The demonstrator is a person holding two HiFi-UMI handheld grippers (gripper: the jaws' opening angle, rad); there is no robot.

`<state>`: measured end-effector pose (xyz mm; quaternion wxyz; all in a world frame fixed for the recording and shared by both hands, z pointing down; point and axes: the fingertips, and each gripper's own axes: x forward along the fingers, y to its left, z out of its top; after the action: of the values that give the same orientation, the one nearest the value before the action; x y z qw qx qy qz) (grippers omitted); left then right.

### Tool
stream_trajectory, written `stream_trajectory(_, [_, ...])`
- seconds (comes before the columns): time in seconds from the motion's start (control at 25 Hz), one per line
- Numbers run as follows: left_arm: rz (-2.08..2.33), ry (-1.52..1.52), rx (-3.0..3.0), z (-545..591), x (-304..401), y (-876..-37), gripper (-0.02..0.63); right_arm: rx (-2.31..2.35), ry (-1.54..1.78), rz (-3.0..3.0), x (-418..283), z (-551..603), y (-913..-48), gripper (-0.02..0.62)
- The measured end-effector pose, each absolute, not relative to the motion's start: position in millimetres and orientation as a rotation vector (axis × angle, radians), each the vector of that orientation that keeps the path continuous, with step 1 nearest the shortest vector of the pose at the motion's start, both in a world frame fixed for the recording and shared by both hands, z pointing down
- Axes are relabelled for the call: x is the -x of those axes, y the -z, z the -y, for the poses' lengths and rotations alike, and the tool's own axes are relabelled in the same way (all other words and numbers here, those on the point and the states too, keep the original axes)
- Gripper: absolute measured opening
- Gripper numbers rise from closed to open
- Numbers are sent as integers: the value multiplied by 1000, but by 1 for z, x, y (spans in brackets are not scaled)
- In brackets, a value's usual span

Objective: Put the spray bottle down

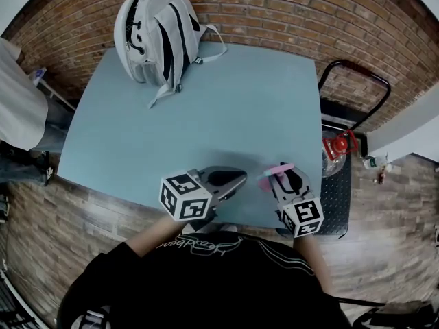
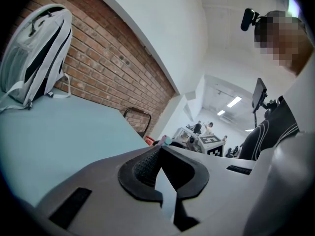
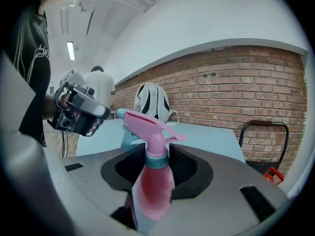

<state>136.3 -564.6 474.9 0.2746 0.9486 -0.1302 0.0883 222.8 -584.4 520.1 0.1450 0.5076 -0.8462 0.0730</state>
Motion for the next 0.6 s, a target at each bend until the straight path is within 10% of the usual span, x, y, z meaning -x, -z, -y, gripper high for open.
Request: stream_trajectory(0.6, [446, -238, -2554, 534, -124, -469, 7, -1514, -244, 2393, -236, 552, -524, 187])
